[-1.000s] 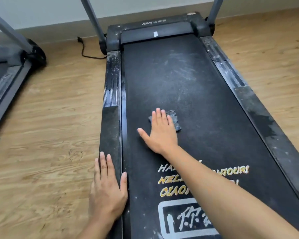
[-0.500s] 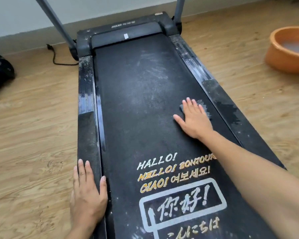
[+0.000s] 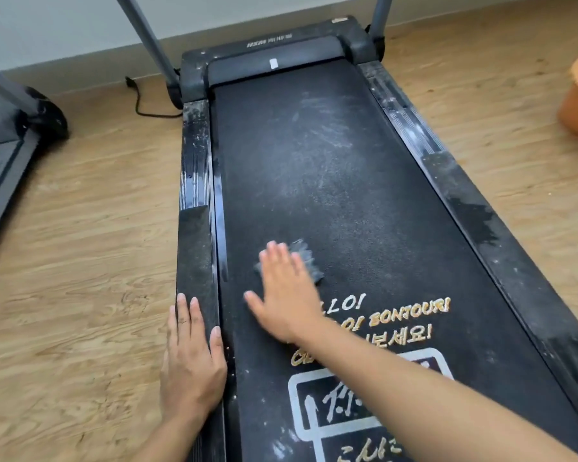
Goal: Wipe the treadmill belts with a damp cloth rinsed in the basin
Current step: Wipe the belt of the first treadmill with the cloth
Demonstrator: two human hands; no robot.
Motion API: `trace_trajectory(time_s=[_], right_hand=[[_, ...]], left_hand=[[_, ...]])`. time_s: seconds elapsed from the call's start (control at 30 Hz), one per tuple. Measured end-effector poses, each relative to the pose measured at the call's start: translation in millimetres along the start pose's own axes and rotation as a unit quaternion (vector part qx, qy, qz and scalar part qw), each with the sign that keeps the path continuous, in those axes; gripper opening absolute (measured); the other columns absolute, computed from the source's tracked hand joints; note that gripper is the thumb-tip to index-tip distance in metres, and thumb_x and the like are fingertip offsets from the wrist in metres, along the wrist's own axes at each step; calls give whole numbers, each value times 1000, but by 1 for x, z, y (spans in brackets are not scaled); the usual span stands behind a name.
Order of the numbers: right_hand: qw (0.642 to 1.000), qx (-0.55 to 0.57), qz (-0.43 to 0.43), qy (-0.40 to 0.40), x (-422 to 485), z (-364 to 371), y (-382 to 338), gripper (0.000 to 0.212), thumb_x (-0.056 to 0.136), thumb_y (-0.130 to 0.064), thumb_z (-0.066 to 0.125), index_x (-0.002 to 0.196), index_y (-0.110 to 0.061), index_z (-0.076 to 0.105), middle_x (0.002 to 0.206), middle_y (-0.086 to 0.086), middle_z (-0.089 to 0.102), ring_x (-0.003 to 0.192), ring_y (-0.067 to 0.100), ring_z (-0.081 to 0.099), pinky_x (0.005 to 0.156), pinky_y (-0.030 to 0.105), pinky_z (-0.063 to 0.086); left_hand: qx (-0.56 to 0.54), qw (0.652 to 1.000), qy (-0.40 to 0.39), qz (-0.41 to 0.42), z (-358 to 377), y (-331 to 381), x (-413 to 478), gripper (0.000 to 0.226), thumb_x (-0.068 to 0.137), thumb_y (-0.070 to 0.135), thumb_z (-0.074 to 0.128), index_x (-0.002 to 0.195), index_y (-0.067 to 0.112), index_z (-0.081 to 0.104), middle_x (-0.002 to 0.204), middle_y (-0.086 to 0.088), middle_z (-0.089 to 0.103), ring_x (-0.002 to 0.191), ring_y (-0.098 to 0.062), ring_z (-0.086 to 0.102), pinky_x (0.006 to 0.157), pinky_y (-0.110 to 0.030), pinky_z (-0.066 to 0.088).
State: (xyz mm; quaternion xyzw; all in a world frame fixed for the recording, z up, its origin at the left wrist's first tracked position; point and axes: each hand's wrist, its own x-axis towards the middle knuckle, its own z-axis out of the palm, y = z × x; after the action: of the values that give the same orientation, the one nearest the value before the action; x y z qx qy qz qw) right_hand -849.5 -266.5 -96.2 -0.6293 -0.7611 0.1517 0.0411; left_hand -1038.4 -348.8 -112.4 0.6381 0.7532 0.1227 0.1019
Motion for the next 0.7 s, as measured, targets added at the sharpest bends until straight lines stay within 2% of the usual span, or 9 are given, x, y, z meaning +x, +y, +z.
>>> trace_trajectory(time_s=[0.07, 0.13, 0.2, 0.27, 0.4, 0.53, 0.63, 0.7], right_hand=[[997, -1, -70, -20, -9, 13, -33, 80, 107, -55, 25, 167, -8, 0, 174, 13, -11, 161, 26, -16, 130, 45, -10], [989, -19, -145, -29, -27, 24, -37, 77, 108, -52, 27, 167, -8, 5, 175, 12, -5, 162, 24, -12, 130, 43, -10], [974, -40, -221, -32, -41, 27, -14, 77, 106, -54, 28, 168, -11, 11, 176, 9, 2, 162, 23, -4, 131, 42, -5], [974, -45, -221, -21, -43, 16, 27, 79, 104, -61, 27, 168, -15, 16, 176, 6, 7, 163, 21, 3, 132, 42, 1], [999, -42, -26, 18, -21, -34, 138, 87, 101, -73, 21, 168, -19, 12, 176, 2, 4, 163, 19, 1, 131, 46, 6], [978, -30, 196, 65, -37, -68, 235, 83, 103, -67, 17, 168, -16, 10, 176, 6, 4, 163, 22, 2, 131, 42, 4], [955, -14, 285, 74, -43, -61, 225, 90, 102, -70, 15, 167, -9, 6, 176, 11, 0, 162, 25, -1, 131, 44, 4], [953, -4, 296, 68, -41, -53, 196, 96, 100, -73, 17, 167, -6, 4, 175, 14, -3, 162, 27, -3, 131, 46, 1]], left_hand=[[5, 1000, 4, 6, 0, -2, 1, 67, 107, 45, 25, 168, 19, 17, 176, 11, -3, 162, -9, -4, 123, -50, 29], [6, 1000, 7, 13, 2, -5, 2, 72, 103, 49, 19, 168, 20, 18, 176, 11, -3, 162, -9, -3, 123, -49, 29], [7, 1000, 9, 13, 3, -7, 3, 72, 102, 48, 18, 168, 20, 18, 176, 12, -3, 162, -9, -2, 123, -50, 29], [7, 1000, 7, 10, 3, -7, 2, 71, 103, 47, 19, 168, 21, 17, 176, 12, -3, 162, -8, -4, 124, -51, 28], [4, 1000, 3, 6, 4, -7, 0, 64, 108, 41, 21, 169, 22, 14, 176, 15, -7, 161, -6, -7, 125, -54, 27], [10, 1000, 3, 8, 3, -6, 2, 74, 101, 50, 16, 169, 20, 15, 176, 12, -5, 162, -9, -5, 125, -53, 26], [5, 1000, 2, 7, 2, -4, 0, 72, 103, 47, 18, 168, 18, 16, 177, 9, -3, 163, -11, -3, 126, -53, 27], [7, 1000, 0, 4, 2, -2, 0, 66, 107, 41, 23, 168, 17, 17, 177, 8, -2, 163, -13, -2, 125, -52, 28]])
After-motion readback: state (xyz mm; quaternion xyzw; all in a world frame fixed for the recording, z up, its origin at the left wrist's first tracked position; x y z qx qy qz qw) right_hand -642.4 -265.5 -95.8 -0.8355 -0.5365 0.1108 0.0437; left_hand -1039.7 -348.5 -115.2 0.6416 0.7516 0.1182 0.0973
